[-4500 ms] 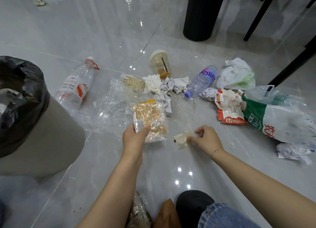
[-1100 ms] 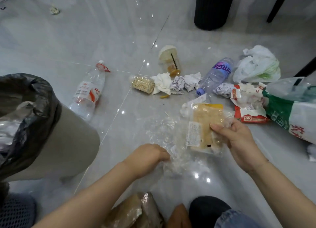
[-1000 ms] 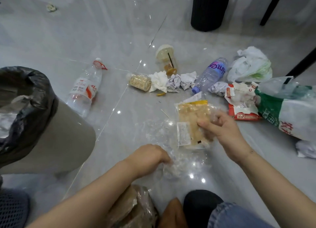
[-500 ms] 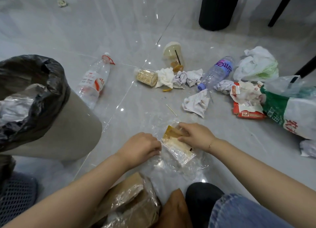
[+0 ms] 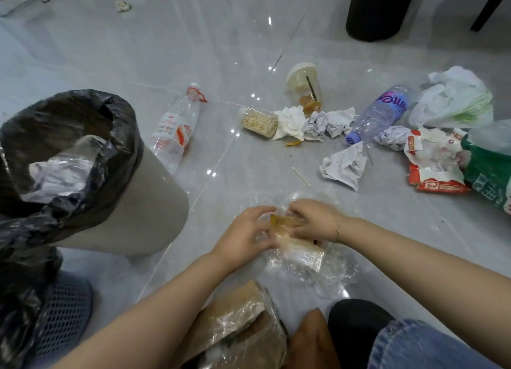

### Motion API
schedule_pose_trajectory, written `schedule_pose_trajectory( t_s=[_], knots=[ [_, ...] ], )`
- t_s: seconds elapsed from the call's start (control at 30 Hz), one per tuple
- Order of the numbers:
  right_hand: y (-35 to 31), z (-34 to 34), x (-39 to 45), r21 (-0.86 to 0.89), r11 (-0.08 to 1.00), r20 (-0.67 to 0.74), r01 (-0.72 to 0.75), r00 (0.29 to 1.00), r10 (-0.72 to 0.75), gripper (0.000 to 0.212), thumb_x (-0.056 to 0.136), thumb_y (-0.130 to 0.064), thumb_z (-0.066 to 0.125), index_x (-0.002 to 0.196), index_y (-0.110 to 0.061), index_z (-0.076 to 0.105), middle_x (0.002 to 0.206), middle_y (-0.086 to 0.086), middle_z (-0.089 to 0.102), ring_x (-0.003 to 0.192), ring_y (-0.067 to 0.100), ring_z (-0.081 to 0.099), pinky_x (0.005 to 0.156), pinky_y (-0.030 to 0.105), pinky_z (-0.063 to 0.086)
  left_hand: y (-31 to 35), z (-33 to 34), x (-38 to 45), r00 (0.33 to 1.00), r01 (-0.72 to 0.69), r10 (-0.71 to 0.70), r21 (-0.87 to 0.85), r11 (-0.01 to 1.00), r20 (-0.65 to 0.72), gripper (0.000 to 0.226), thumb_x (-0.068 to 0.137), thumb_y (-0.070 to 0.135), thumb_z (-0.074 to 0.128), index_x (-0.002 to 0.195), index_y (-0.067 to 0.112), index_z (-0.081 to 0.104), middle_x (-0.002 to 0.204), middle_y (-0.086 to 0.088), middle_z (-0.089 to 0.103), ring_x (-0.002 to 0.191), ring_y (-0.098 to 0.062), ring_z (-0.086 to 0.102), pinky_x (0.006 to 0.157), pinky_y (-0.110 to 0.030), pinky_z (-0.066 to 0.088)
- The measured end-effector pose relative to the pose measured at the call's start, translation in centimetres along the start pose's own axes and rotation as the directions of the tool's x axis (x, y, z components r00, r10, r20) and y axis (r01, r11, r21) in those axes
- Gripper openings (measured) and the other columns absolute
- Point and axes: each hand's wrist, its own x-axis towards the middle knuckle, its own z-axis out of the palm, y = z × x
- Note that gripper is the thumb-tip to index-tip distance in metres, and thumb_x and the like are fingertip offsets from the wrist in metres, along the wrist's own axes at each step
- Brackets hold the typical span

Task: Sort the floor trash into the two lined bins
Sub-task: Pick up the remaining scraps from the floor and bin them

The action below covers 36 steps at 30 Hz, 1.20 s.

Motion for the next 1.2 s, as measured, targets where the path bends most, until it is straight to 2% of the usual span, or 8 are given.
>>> schedule_pose_trajectory(
  t_s=[0.17, 0.3, 0.53, 0.63, 0.73, 0.93, 1.1, 1.2],
  knots=[
    [1.0, 0.5, -2.5, -0.035, 0.997, -0.132, 0.073, 0.988, -0.077, 0.059, 0.082, -0.034, 0.07, 0.132, -0.013, 0.047, 0.128, 0.003, 0.046, 0.117, 0.019, 0.046, 0.096, 0.028, 0.039, 0.0, 1.4, 1.3, 0.988, 0.147, -0.138, -0.144, 0.979, 0.067, 0.016, 0.077, 0.022, 0.079, 0.068, 0.016, 0.067, 0.115, 0.012, 0.061, 0.1, -0.003, 0.057, 0.083, -0.005, 0.039],
    [1.1, 1.0, -6.9, -0.287, 0.912, -0.391, 0.292, 0.834, -0.39, 0.048, 0.088, -0.037, 0.062, 0.13, -0.017, 0.053, 0.138, 0.004, 0.049, 0.124, 0.023, 0.048, 0.103, 0.038, 0.041, 0.2, 2.0, 2.0, 0.984, 0.175, -0.175, -0.164, 0.971, 0.009, 0.028, 0.077, 0.021, 0.08, 0.06, 0.028, 0.059, 0.101, 0.011, 0.058, 0.091, -0.006, 0.058, 0.084, -0.02, 0.045],
    [3.4, 3.3, -8.7, -0.321, 0.908, 0.071, 0.269, 0.963, -0.26, 0.086, 0.081, -0.064, 0.051, 0.151, -0.025, 0.019, 0.16, -0.008, 0.01, 0.148, 0.015, 0.002, 0.12, 0.039, -0.002, -1.0, 2.3, 2.8, 0.907, 0.402, -0.41, -0.485, 0.777, 0.094, 0.01, 0.074, 0.011, 0.081, 0.072, 0.006, 0.073, 0.103, 0.008, 0.069, 0.09, -0.009, 0.066, 0.081, -0.015, 0.048],
    [3.2, 3.3, -7.7, -0.2, 0.935, -0.088, 0.293, 0.945, -0.315, 0.061, 0.078, -0.034, 0.057, 0.136, -0.019, 0.05, 0.146, 0.001, 0.045, 0.136, 0.023, 0.039, 0.114, 0.045, 0.028, -0.7, 0.8, 2.4, 0.908, 0.398, -0.414, -0.427, 0.812, 0.058, 0.012, 0.079, 0.012, 0.077, 0.087, 0.015, 0.068, 0.109, -0.001, 0.069, 0.093, -0.011, 0.063, 0.082, -0.018, 0.048],
    [2.5, 2.4, -7.4, 0.075, 0.968, -0.207, 0.238, 0.954, -0.218, 0.049, 0.071, -0.018, 0.052, 0.118, -0.017, 0.067, 0.122, -0.001, 0.065, 0.115, 0.017, 0.059, 0.101, 0.029, 0.042, 0.4, -1.6, 1.0, 0.992, 0.055, -0.052, 0.019, 0.998, -0.119, 0.031, 0.089, 0.04, 0.06, 0.115, 0.024, 0.059, 0.122, 0.013, 0.057, 0.113, -0.006, 0.051, 0.095, -0.018, 0.035],
    [3.0, 0.3, -6.5, 0.499, 0.866, -0.167, 0.028, 0.984, 0.064, 0.024, 0.079, -0.01, 0.061, 0.099, -0.019, 0.071, 0.099, -0.008, 0.07, 0.094, 0.005, 0.062, 0.088, 0.021, 0.045, 3.5, -2.9, -0.3, 0.96, -0.085, 0.048, 0.12, 0.989, 0.277, 0.094, 0.072, 0.069, 0.066, 0.149, 0.032, 0.029, 0.146, 0.022, 0.032, 0.13, 0.005, 0.029, 0.111, -0.022, 0.023],
    [2.8, -0.9, -6.0, 0.737, 0.667, 0.009, -0.114, 0.987, 0.159, 0.008, 0.081, -0.011, 0.07, 0.089, -0.013, 0.07, 0.083, -0.002, 0.064, 0.079, 0.009, 0.057, 0.077, 0.025, 0.044, 2.3, 0.3, 0.8, 0.97, 0.233, -0.209, -0.241, 0.942, 0.123, 0.029, 0.074, 0.052, 0.076, 0.086, 0.027, 0.068, 0.083, 0.018, 0.067, 0.081, 0.002, 0.061, 0.076, -0.022, 0.048],
    [2.6, -0.4, -6.0, 0.738, 0.673, -0.182, -0.056, 0.943, 0.279, 0.018, 0.078, -0.016, 0.075, 0.094, -0.014, 0.067, 0.086, -0.007, 0.063, 0.081, 0.008, 0.058, 0.077, 0.023, 0.044, 2.5, 1.1, 2.2, 0.863, 0.5, -0.464, -0.466, 0.73, 0.198, 0.03, 0.079, 0.038, 0.077, 0.072, 0.013, 0.061, 0.068, 0.0, 0.057, 0.066, -0.013, 0.055, 0.061, -0.024, 0.041]
  ],
)
